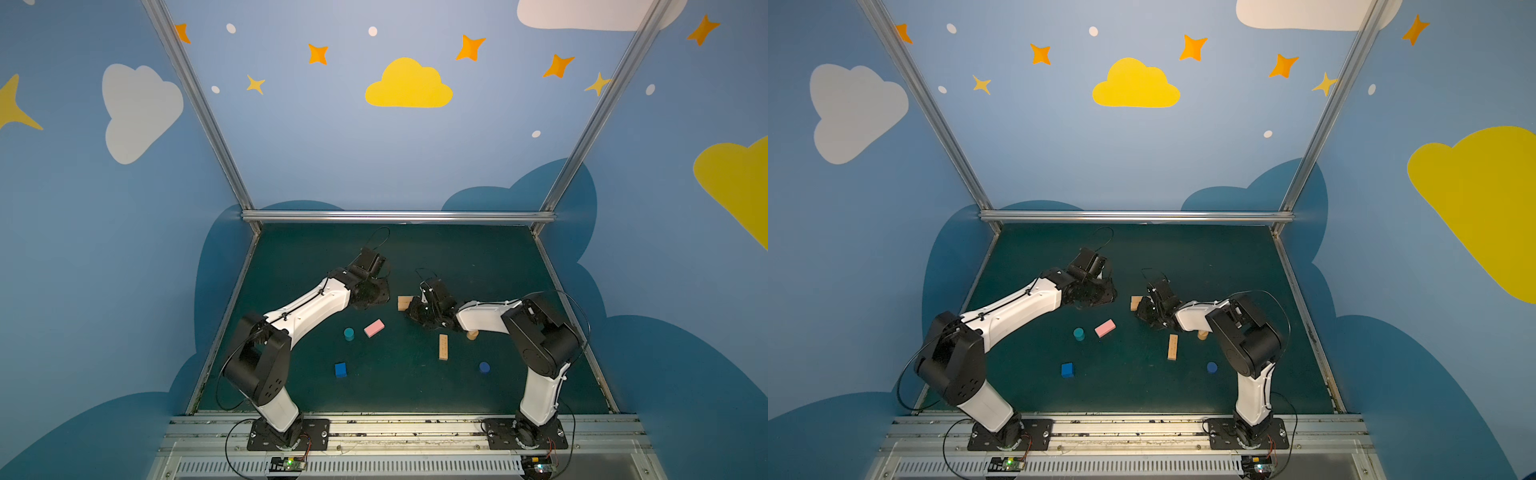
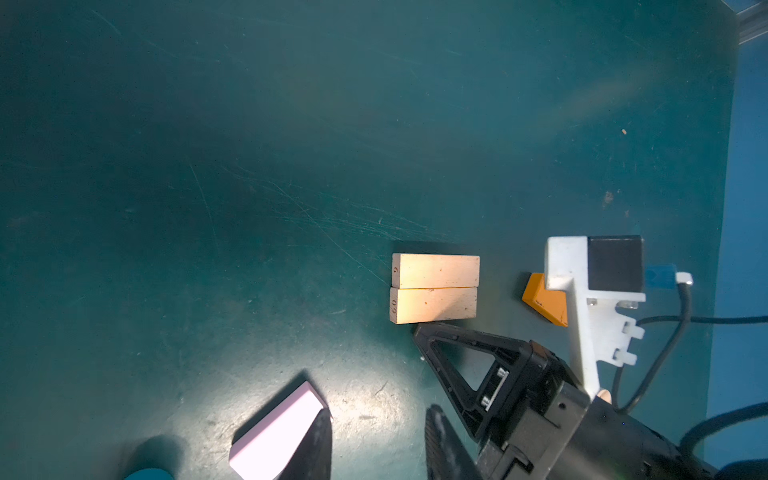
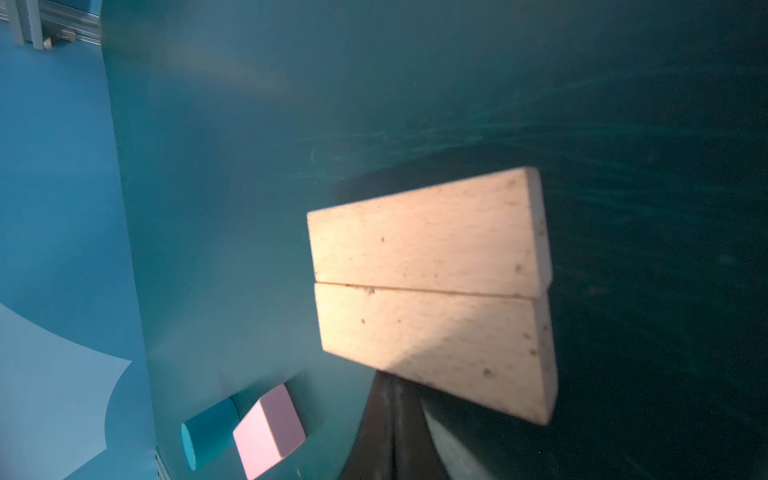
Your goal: Build the wood block tower
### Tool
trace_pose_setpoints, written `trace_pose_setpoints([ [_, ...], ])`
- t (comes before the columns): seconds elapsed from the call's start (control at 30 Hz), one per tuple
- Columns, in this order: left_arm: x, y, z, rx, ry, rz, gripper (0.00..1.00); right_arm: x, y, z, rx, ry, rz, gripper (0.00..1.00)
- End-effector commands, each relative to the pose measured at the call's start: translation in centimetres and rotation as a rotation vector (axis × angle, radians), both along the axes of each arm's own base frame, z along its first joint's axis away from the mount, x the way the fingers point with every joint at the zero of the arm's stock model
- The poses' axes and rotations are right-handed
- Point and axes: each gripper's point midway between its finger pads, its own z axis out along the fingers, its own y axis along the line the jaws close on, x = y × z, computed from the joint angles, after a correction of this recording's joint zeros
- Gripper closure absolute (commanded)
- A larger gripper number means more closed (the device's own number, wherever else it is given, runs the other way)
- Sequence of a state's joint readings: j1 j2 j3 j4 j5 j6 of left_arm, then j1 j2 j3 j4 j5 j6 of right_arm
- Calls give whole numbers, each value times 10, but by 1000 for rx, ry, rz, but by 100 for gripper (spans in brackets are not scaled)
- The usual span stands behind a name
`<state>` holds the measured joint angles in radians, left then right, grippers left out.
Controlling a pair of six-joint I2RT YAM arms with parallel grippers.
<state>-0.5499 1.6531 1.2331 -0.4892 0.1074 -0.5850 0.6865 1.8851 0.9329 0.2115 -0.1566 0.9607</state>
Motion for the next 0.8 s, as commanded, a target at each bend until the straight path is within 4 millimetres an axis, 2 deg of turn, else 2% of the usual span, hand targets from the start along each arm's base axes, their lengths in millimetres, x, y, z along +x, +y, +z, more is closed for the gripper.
trace_pose_setpoints([
  [0.0, 0, 2, 9, -17, -15, 9, 62, -5, -18, -26, -93, 53, -22, 100],
  [0.17, -1, 2, 9, -20, -16, 10, 62, -9, -16, -24, -80, 59, -5, 100],
  [0.33, 0, 2, 10, -23, -18, 9, 62, -20, -17, -13, -67, 56, 27, 100],
  [0.57, 0, 0, 9, -28, -16, 6, 62, -37, -32, 19, -78, 17, 69, 100],
  [0.77, 1, -3, 5, -33, -6, 1, 62, -36, -48, 42, -74, -20, 60, 100],
])
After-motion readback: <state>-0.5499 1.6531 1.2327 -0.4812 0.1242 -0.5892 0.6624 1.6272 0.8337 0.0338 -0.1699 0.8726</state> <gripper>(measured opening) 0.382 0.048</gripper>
